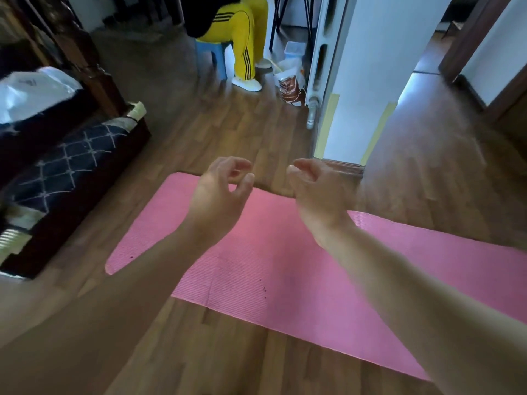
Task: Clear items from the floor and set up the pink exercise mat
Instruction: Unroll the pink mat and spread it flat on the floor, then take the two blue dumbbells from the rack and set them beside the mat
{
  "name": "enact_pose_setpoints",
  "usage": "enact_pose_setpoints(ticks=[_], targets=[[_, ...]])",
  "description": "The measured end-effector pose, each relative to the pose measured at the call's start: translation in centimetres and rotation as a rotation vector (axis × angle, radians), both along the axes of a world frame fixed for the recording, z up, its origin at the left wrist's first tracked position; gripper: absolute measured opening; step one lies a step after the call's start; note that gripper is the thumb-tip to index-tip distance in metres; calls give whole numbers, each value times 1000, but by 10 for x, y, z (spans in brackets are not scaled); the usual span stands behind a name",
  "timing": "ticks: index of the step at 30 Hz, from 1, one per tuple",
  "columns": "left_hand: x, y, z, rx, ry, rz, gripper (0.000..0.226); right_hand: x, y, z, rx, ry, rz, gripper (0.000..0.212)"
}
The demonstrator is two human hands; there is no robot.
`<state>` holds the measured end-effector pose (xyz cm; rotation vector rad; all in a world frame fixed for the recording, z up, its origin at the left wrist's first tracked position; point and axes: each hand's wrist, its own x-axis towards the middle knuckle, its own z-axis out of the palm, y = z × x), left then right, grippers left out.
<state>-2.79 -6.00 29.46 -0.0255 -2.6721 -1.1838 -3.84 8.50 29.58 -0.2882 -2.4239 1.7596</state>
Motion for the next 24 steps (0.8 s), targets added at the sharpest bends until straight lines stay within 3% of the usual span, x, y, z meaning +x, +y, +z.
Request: enact_pose_setpoints(ticks=[12, 18, 24], targets=[[105, -62, 273, 113, 186, 194, 21, 65, -86, 270, -61, 141, 287, 21], [196, -95, 335, 86, 310, 481, 19, 124, -136, 347, -111, 239, 594, 19], [357, -151, 369, -4, 411, 993, 18, 247, -248, 393, -260, 221, 1095, 18]])
